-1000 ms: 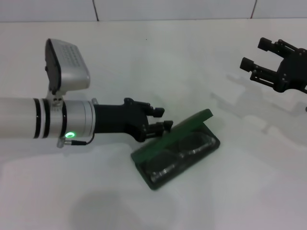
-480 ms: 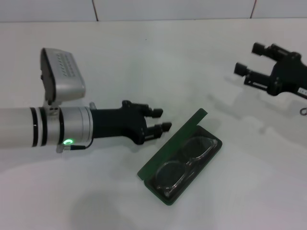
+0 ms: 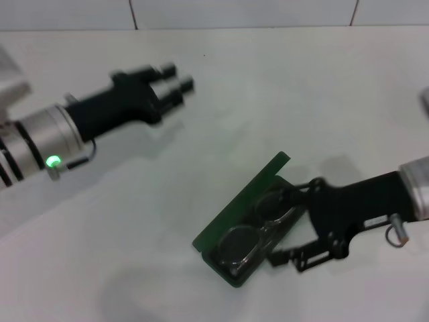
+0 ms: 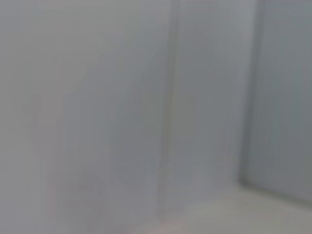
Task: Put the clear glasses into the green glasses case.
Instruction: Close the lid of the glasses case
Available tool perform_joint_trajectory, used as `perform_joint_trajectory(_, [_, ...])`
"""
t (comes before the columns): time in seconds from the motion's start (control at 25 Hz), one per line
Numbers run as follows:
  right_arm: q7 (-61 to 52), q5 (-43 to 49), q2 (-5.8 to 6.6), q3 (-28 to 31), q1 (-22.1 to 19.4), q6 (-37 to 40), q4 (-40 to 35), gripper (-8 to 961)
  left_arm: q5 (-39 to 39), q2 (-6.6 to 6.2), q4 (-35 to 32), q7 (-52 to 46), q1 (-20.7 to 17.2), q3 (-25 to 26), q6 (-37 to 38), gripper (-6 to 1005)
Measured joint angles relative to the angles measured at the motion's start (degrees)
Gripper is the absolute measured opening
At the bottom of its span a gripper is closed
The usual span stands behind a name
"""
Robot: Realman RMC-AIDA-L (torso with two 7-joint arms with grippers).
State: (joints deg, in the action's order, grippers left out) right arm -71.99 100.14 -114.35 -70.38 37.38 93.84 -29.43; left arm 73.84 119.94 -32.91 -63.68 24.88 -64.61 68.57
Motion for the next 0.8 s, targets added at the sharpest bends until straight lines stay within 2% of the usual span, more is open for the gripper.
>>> perform_joint_trajectory(0.12, [-5.55, 5.41, -1.32, -1.07, 3.86, 1.08, 0.41, 767, -8.57, -0.03, 0.79, 4.8, -0.71, -0.17, 0.15, 443])
perform_joint_trajectory(0.4, [-14.05, 7.38, -1.26, -4.62, 11.65, 6.47, 4.06, 767, -13.83, -0.66, 0.85, 6.59, -0.92, 1.31, 0.55, 444])
perform_joint_trajectory(0.56, [-18.0, 10.08, -1.51, -5.13, 13.1, 5.4, 4.31, 767, -14.03, -0.73, 0.82, 6.64, -1.47, 2.05, 1.1, 444])
perform_joint_trajectory(0.8, [-22.71, 9.71, -1.83, -10.87, 15.18, 3.48, 4.29, 767, -14.07, -0.54, 0.97, 7.04, -1.73, 2.36, 1.32, 445])
